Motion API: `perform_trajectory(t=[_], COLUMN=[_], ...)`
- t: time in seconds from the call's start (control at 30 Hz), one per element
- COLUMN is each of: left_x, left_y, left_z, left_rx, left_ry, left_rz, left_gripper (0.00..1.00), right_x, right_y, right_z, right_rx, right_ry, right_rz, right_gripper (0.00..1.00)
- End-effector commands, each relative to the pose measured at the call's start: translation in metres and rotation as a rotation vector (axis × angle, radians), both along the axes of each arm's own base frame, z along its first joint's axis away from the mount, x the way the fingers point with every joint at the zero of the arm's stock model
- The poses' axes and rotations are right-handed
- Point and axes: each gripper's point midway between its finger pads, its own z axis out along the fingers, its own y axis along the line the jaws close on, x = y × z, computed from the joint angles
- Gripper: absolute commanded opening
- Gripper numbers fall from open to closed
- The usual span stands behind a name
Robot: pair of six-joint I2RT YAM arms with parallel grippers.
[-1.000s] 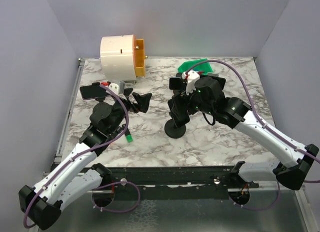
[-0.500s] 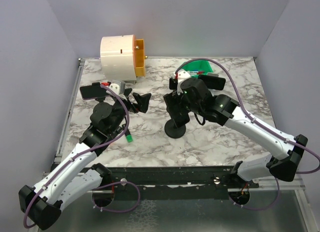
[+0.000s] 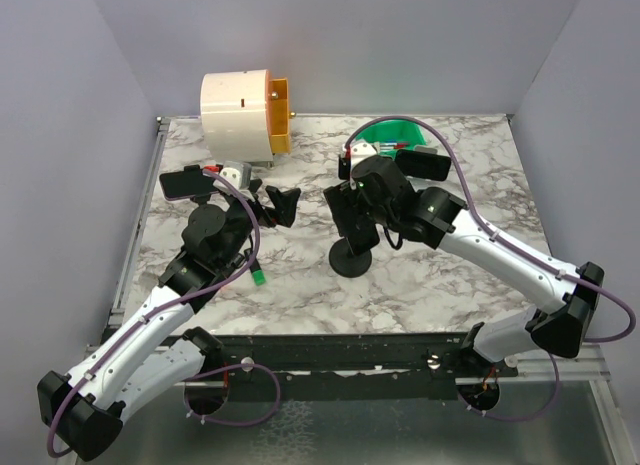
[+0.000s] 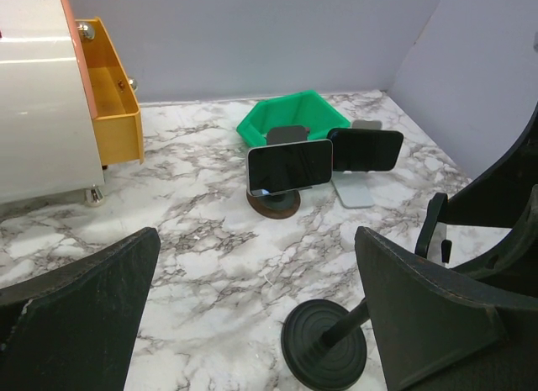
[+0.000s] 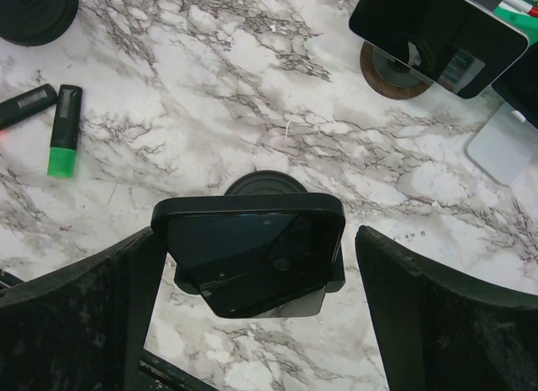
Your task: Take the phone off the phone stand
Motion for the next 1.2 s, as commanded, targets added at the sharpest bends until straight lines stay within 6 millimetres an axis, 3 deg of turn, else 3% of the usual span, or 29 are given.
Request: perform_trajectory(t=[0.0,0.7,1.17], left_x=[0.002,0.001,0.0], left_y=[0.004,0.0,0.0], left_z=[0.012,0.01,0.011], left_rx=[-0.004,-0.006,-0.008], left_ry=[-0.02,-0.013,-0.018], left_rz=[0.022,0.001,-0.006], left_gripper=[0.99,0.99,0.99], right_x=[0.003,0.006,0.007], right_y=[0.003,0.004,0.001], right_z=[0.005,-0.006,0.0], right_rx=[0.002,-0.017,-0.001], right_ry=[-0.009,-0.024,-0.045], right_rz=[-0.019,-0.013,-0.022], right_gripper=[0.99,0.92,0.7])
